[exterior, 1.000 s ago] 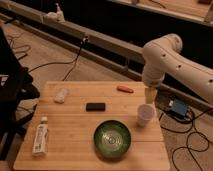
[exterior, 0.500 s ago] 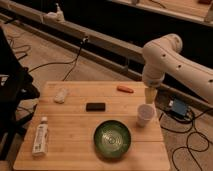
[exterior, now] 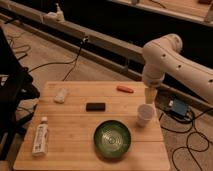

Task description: Place the pepper on the white sponge

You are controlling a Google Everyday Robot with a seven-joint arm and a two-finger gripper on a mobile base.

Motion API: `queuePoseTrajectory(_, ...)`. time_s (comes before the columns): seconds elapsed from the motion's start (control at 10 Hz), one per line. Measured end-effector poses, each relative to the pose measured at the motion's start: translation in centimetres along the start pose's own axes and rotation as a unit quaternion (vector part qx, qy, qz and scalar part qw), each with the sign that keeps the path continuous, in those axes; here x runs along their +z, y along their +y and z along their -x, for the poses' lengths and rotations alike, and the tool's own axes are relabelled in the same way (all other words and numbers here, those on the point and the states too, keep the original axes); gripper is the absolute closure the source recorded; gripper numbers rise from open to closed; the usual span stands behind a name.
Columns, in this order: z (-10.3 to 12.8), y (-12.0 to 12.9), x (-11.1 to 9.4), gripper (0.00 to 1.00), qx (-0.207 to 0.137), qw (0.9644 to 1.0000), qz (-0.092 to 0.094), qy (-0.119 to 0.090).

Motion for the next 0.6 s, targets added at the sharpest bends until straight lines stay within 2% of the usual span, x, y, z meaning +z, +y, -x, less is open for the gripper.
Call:
queuePoseTrajectory(0.4, 0.0, -0.1, 0.0, 0.28, 0.0, 1.0, -0.001, 0.0)
queuePoseTrajectory(0.6, 0.7, -1.1, 0.7, 0.28, 0.007, 0.9998, -0.006, -0.015)
